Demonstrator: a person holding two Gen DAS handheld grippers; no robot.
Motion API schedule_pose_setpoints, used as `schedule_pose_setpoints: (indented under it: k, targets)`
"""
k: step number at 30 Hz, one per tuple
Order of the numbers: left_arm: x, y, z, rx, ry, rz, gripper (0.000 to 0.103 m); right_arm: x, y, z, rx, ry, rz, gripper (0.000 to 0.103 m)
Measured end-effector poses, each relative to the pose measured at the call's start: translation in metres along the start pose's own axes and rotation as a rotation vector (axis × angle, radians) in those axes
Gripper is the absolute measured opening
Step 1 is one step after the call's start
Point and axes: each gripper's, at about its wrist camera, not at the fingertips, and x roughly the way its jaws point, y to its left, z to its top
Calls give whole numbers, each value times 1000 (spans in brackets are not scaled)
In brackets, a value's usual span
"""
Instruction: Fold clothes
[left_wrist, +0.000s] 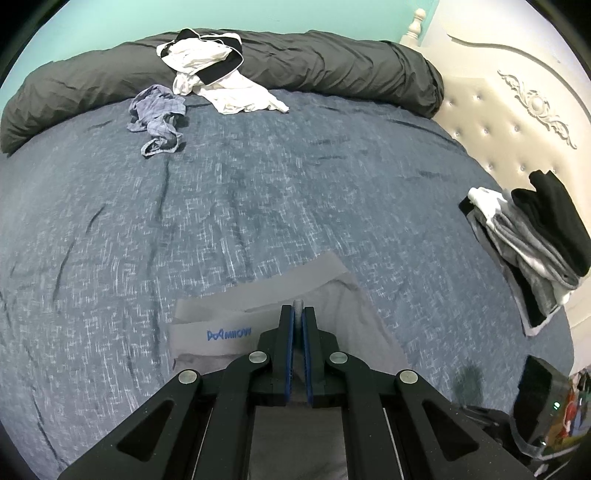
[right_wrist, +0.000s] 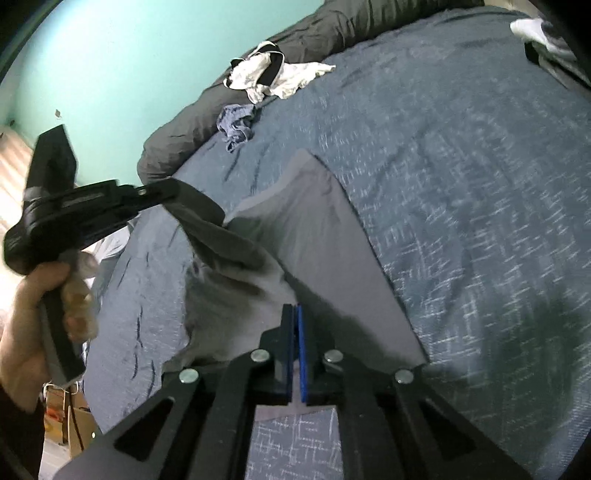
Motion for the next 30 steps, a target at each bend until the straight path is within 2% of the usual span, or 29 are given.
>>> schedule_pose_setpoints:
  k: [4,13,22,30]
  targets:
    - [9,-3,11,-20,10,-6,4,-7,-3,0,7,-11,4,2]
    - [45,-33,35,17,52,1,4,-18,-21,-1,39,-17,7,2]
    - [77,-49,45,34,86,19,4,-21,-33,-2,52,-15,5,2]
    - [104,-49,48,-14,105,14,5,-25,-41,-6,58,-9,-6,2]
